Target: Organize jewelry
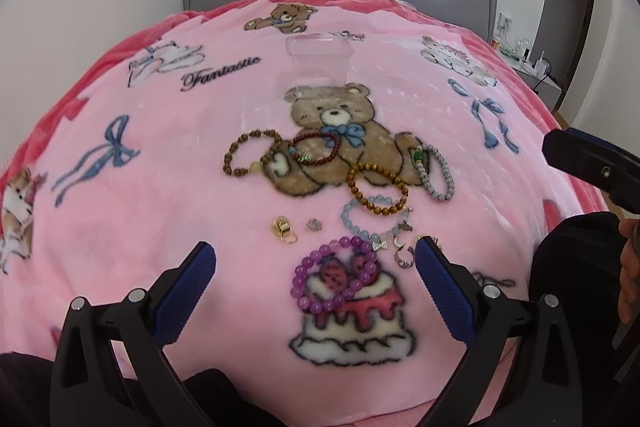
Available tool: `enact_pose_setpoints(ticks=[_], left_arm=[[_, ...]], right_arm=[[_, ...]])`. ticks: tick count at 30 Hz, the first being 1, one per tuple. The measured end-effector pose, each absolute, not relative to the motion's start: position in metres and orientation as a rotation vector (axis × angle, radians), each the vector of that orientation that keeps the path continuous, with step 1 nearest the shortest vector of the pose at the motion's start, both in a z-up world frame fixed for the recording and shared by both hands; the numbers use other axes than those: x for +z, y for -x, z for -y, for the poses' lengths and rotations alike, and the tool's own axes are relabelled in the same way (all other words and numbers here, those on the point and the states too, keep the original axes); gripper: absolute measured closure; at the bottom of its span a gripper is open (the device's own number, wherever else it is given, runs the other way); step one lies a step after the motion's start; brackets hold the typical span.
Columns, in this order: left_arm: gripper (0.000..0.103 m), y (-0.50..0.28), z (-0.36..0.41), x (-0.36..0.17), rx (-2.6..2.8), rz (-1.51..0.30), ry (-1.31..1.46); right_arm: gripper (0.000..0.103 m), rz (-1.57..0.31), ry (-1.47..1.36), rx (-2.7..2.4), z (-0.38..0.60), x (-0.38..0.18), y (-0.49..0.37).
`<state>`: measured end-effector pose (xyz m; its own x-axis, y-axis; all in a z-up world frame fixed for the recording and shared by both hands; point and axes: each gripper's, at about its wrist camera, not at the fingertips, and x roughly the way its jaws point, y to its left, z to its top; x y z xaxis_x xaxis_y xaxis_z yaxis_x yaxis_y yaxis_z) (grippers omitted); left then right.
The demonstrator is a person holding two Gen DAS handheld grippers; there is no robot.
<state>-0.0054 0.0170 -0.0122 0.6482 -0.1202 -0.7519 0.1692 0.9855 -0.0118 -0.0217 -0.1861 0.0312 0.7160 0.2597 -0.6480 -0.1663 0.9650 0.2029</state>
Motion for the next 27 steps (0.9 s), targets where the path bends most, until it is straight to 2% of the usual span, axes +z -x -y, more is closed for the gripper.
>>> enact_pose_setpoints(ticks=[1,4,6,8,10,13,14,17,27], left_arm=[[0.005,0.005,-0.022,-0.016,-0.176,-0.863,-0.05],[0.015,0.002,-0.033,-0.027,-0.191,-0.908,-0.006],[0.021,0.0,-0.038,-0.034,-0.196,-0.932,0.022],[0.026,-0.002,-0.038,-0.04,-0.205,-0.945,0.027],[0.034,-0.005,-0.033,-0.047,-0.215,-0.963,0.001],[0.052,-0.008,-0.026,-0.055,-0.232,-0.982,-0.033],[0.063,-0.01,-0.024,-0.06,-0.222,-0.989,-0.045],[0.072,-0.014,-0.022,-0.069,-0.231,-1.022,-0.046],[0.074,-0.031,-0.024,-0.087,-0.236,-1.084,-0.022]], right_arm=[[0.018,-0.748,-0.132,0.241,0.184,0.029,0.019],[0.023,-0.781,-0.144,0.268,0.182,0.022,0.01],[0.029,-0.796,-0.14,0.276,0.179,0.017,0.003],[0.03,-0.814,-0.121,0.276,0.176,0.013,-0.008],[0.035,-0.819,-0.075,0.278,0.17,0.009,-0.019],[0.041,-0.848,-0.024,0.263,0.165,0.0,-0.035],[0.047,-0.855,-0.015,0.262,0.165,-0.003,-0.039],[0.052,-0.884,0.022,0.259,0.163,-0.017,-0.054],[0.054,-1.027,-0.035,0.224,0.169,-0.061,-0.092]])
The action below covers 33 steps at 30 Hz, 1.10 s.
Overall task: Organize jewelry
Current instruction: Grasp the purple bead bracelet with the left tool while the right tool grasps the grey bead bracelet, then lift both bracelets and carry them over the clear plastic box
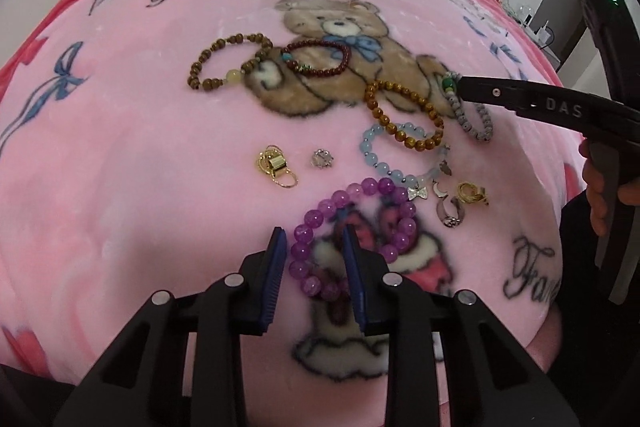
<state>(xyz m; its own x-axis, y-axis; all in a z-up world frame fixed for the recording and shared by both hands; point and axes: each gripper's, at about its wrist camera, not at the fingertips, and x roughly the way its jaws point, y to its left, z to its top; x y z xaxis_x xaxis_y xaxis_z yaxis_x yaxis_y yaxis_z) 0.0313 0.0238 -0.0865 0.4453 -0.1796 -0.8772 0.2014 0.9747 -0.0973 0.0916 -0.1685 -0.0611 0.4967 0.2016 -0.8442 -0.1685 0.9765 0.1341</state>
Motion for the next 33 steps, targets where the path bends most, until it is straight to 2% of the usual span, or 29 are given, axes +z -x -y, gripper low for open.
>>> enact_pose_setpoints(ticks=[5,8,9,11,14,17,18,19,24,33], left_arm=[[0.074,-0.035,-0.022,-0.092,-0.236,-1.106,-0.034],[0.074,-0.037,-0.022,-0.094,-0.237,-1.112,-0.027],[0.074,-0.036,-0.022,-0.094,-0.238,-1.111,-0.028],[0.074,-0.037,-0.022,-0.094,-0.238,-1.108,-0.028],[0.08,-0.037,-0.025,-0.093,-0.24,-1.103,-0.01],[0.092,-0.035,-0.031,-0.091,-0.251,-1.087,0.034],[0.093,-0.035,-0.033,-0.09,-0.258,-1.082,0.05],[0.093,-0.035,-0.035,-0.089,-0.274,-1.077,0.069],[0.093,-0.029,-0.036,-0.08,-0.299,-1.026,0.089],[0.093,-0.013,-0.03,-0.029,-0.389,-0.804,0.112]], right_arm=[[0.055,-1.103,0.002,0.18,0.166,-0.08,-0.1],[0.065,-1.108,0.017,0.167,0.166,-0.085,-0.101],[0.073,-1.104,0.021,0.16,0.166,-0.086,-0.101],[0.08,-1.099,0.022,0.141,0.167,-0.085,-0.101],[0.086,-1.092,0.015,0.142,0.169,-0.084,-0.1],[0.087,-1.075,0.012,0.139,0.169,-0.081,-0.099],[0.093,-1.066,0.01,0.141,0.169,-0.08,-0.098],[0.095,-1.056,0.008,0.146,0.168,-0.078,-0.096],[0.095,-1.0,0.01,0.177,0.165,-0.064,-0.09],[0.095,-0.823,-0.021,0.301,0.163,-0.016,-0.065]])
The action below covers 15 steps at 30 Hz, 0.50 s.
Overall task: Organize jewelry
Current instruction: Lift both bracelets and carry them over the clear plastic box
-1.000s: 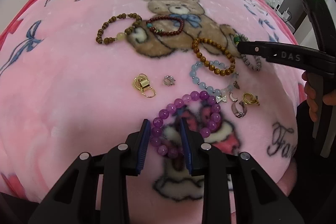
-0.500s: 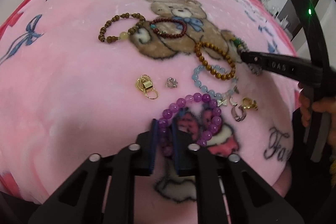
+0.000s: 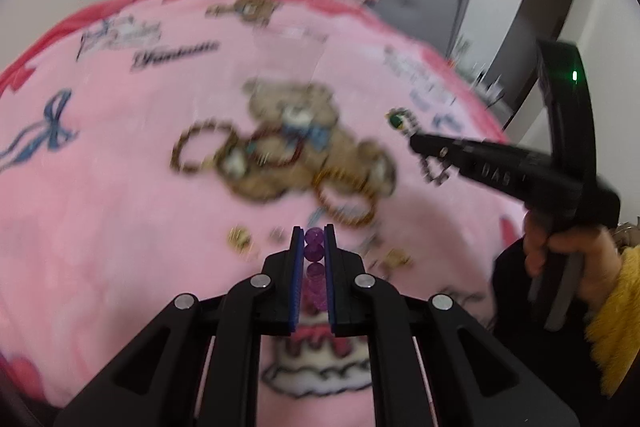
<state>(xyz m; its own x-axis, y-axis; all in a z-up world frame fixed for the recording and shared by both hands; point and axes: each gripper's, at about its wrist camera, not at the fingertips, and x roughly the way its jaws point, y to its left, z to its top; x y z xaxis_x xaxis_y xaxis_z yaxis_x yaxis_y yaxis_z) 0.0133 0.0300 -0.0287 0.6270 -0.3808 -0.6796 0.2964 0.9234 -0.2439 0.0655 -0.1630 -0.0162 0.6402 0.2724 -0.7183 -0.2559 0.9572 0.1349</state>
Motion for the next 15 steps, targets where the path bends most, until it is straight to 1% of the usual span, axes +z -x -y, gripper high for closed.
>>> enact_pose_setpoints(ticks=[8,15], left_arm=[[0.093,-0.02,-0.025,0.004,-0.423,-0.691,0.076],[0.093,-0.043,-0.035,0.027,-0.463,-0.601,0.132]], right_arm=[[0.095,-0.721,0.001,0.348,0.156,0.024,-0.062],[0.095,-0.654,0.069,0.389,0.142,0.048,-0.078]])
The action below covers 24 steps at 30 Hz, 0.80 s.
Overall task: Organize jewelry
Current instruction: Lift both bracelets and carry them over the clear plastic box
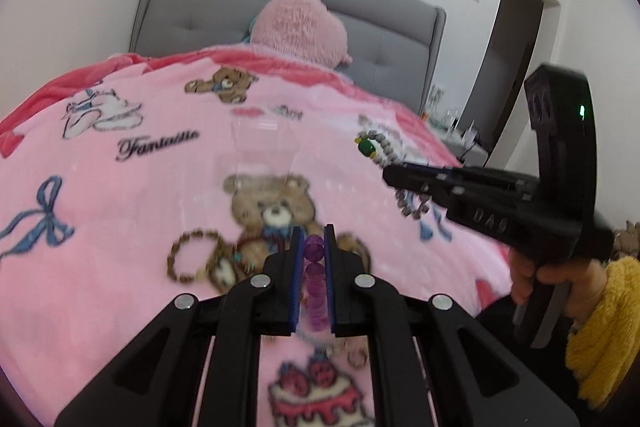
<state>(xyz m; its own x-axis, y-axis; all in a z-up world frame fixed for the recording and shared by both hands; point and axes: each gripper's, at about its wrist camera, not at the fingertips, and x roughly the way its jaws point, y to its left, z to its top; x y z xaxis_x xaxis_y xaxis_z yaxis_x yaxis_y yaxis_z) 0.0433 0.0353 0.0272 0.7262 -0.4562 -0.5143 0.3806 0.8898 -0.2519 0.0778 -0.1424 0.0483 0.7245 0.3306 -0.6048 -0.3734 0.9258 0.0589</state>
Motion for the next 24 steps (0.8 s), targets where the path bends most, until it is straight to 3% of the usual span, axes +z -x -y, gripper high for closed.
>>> enact_pose_setpoints(ticks=[16,24], left_arm=[[0.093,-0.178,-0.041,0.076,-0.506,-0.515,0.134],[0.093,-0.25,-0.034,0.059,-0.57,-0.596,0.179]], right_arm=[[0.095,-0.693,0.126,0.366,0.128,0.063,-0.196],[0.095,-0.792,0.084,0.374,0.126,0.037,-0.245]])
